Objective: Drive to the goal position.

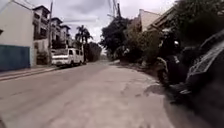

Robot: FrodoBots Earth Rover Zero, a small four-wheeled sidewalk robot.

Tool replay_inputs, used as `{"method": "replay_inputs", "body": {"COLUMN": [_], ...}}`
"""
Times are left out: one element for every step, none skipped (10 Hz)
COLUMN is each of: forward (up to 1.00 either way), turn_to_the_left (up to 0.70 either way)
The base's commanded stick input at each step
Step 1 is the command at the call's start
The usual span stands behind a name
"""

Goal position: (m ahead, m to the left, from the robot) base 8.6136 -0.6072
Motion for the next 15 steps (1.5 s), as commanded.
{"method": "replay_inputs", "body": {"forward": [0.70,0.70,0.70,0.70,0.70,0.70,0.70,0.70,0.70,0.70,0.70,0.70,0.70,0.70,0.70], "turn_to_the_left": [0.00,0.00,0.00,0.00,0.00,0.00,0.00,0.00,0.00,0.00,0.00,0.00,0.00,0.00,0.00]}}
